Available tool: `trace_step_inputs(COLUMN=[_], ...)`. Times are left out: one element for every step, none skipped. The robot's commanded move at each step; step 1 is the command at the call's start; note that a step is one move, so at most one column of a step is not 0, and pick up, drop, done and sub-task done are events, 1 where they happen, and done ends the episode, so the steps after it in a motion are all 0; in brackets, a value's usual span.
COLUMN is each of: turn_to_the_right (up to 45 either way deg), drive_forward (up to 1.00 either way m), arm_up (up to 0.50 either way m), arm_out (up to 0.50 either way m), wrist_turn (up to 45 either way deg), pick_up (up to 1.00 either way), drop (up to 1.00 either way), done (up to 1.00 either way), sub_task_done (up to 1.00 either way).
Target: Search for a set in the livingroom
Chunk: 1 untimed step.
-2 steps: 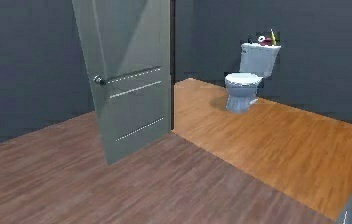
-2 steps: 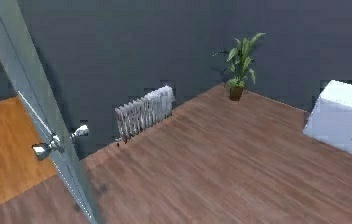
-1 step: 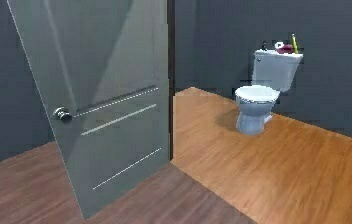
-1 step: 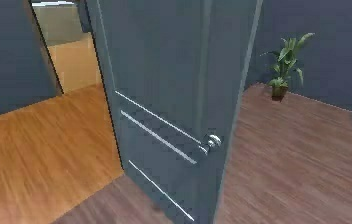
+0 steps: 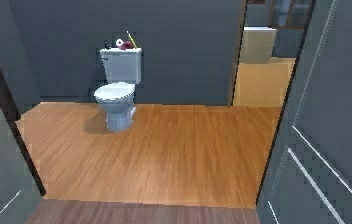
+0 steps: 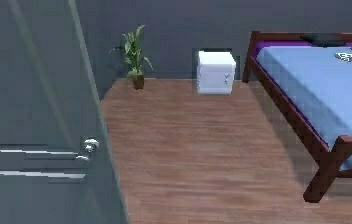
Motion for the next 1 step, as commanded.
trace_step_inputs(turn_to_the_right=[0.0], drive_forward=[0.55], arm_up=[0.0], arm_out=[0.0], wrist_turn=[0.0], pick_up=[0.0], drop=[0.0], done=[0.0], sub_task_done=[0.0])
